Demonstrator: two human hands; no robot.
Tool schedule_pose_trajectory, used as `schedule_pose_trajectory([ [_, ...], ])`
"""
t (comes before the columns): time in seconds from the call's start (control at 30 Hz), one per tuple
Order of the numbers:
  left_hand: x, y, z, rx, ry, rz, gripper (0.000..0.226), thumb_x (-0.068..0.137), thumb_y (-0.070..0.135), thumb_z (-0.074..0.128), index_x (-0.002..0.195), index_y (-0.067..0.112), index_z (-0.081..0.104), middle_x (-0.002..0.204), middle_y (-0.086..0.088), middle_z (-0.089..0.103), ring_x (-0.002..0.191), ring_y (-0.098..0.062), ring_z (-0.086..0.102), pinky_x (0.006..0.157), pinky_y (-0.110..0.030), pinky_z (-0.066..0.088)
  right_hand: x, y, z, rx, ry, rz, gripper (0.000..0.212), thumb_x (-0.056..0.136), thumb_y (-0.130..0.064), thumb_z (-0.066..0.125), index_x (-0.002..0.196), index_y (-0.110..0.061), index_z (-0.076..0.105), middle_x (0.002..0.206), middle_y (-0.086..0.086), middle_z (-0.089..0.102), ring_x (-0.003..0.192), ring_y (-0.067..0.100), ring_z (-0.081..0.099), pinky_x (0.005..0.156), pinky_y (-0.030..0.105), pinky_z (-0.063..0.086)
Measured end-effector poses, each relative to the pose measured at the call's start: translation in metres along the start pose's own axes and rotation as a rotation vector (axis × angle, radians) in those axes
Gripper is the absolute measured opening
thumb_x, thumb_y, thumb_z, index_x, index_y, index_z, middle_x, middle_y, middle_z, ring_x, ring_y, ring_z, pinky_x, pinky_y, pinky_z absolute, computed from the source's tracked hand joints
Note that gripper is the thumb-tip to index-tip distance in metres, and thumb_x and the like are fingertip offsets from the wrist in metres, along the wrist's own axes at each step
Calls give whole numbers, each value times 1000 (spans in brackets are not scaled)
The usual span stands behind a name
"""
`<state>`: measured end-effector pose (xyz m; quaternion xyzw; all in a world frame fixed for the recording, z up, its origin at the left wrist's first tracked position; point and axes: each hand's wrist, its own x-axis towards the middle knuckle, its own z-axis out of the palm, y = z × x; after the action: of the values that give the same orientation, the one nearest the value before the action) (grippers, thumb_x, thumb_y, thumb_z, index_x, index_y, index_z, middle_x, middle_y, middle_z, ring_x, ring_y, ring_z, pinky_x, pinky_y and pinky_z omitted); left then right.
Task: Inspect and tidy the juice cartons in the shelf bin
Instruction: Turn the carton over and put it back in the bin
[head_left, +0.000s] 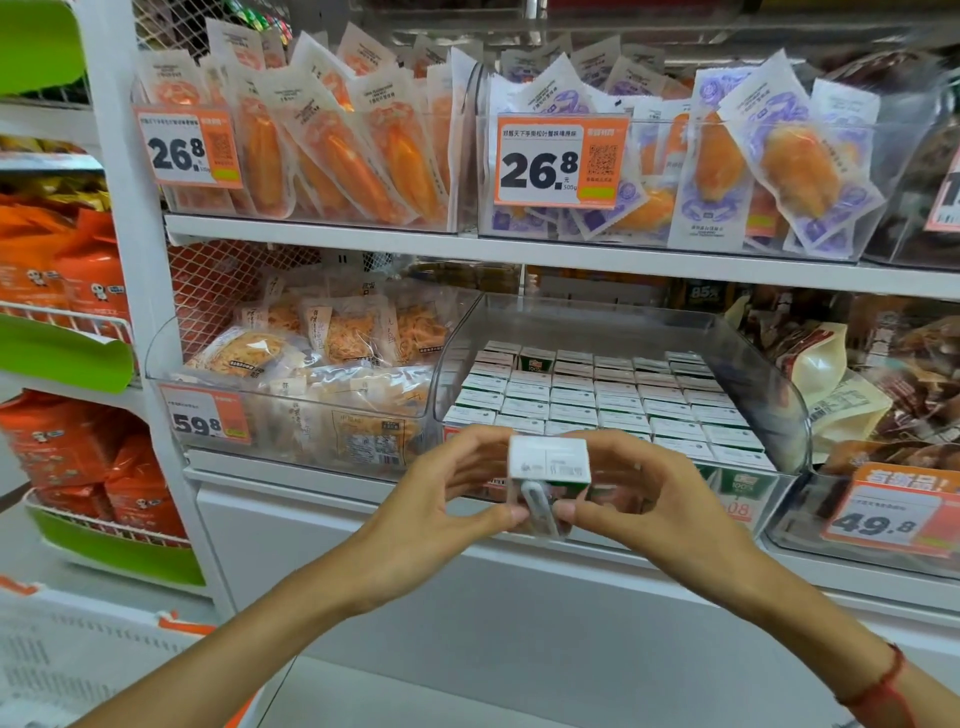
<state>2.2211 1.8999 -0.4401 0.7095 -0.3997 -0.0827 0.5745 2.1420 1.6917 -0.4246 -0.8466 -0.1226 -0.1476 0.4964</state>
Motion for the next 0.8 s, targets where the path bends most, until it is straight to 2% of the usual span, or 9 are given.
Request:
schedule_pose_trajectory([
  [0.1, 0, 3, 1, 115, 29, 98, 40, 87, 15, 73, 116, 36, 56, 124, 21, 63, 123, -2, 54, 100, -10, 40, -2, -4, -1, -72, 31, -84, 38, 77, -29, 77, 113, -37, 66, 112, -18, 69, 107, 9, 65, 83, 22, 54],
  [0.23, 0, 4, 3, 192, 61, 135, 42, 87, 22, 72, 118, 44, 53, 128, 26, 57, 128, 0, 48, 101, -10, 38, -4, -7, -1, -66, 53, -102, 37, 78, -26, 75, 114, -31, 65, 112, -18, 69, 108, 7, 65, 85, 21, 54],
  [0.3, 0, 4, 4, 169, 65, 126, 43, 88, 22, 72, 120, 43, 54, 126, 24, 59, 126, -1, 50, 102, -12, 39, -4, -6, 0, -55, 68, -105, 43, 78, -26, 75, 118, -34, 62, 113, -22, 68, 109, 4, 64, 84, 18, 53],
  [0.37, 0, 4, 4, 70, 56, 71, 44, 88, 20, 71, 122, 42, 54, 124, 22, 61, 123, -1, 54, 101, -12, 40, -5, -7, 1, -43, 103, -91, 56, 76, -30, 74, 126, -45, 52, 113, -34, 63, 107, -3, 62, 82, 12, 51],
  [0.43, 0, 4, 5, -58, 66, 0, 44, 87, 20, 71, 124, 38, 55, 123, 20, 63, 117, -2, 59, 94, -13, 47, -5, -7, 2, -28, 119, -82, 63, 76, -35, 71, 129, -56, 44, 113, -42, 57, 103, -6, 63, 77, 8, 51],
  [0.53, 2, 4, 4, -182, 127, -120, 52, 79, 35, 71, 128, 37, 53, 127, 13, 64, 113, -5, 64, 89, -22, 54, -5, -8, 5, -98, 67, -72, 63, 77, -45, 66, 129, -65, 38, 118, -37, 56, 105, -4, 62, 75, 10, 52],
  [0.67, 1, -1, 0, -452, 116, -251, 59, 82, 30, 71, 133, 47, 46, 124, 3, 68, 111, -18, 67, 92, -34, 56, -6, -4, 6, -156, -69, -38, 68, 80, -49, 63, 139, -61, 31, 135, -39, 43, 121, -7, 51, 92, 14, 49],
  [0.73, 0, 0, 0, -561, 89, -307, 56, 85, 25, 68, 133, 46, 47, 120, -1, 70, 110, -21, 68, 88, -34, 58, -5, -5, 6, -123, -98, -14, 61, 80, -53, 62, 135, -60, 37, 135, -31, 50, 117, -4, 55, 92, 16, 50],
  [0.8, 1, 2, 1, -661, 95, -388, 52, 85, 24, 68, 132, 38, 53, 117, -6, 72, 106, -24, 70, 80, -30, 59, -3, -6, 7, -27, -78, 13, 54, 78, -53, 63, 130, -54, 48, 123, -23, 63, 107, 1, 64, 88, 18, 53],
])
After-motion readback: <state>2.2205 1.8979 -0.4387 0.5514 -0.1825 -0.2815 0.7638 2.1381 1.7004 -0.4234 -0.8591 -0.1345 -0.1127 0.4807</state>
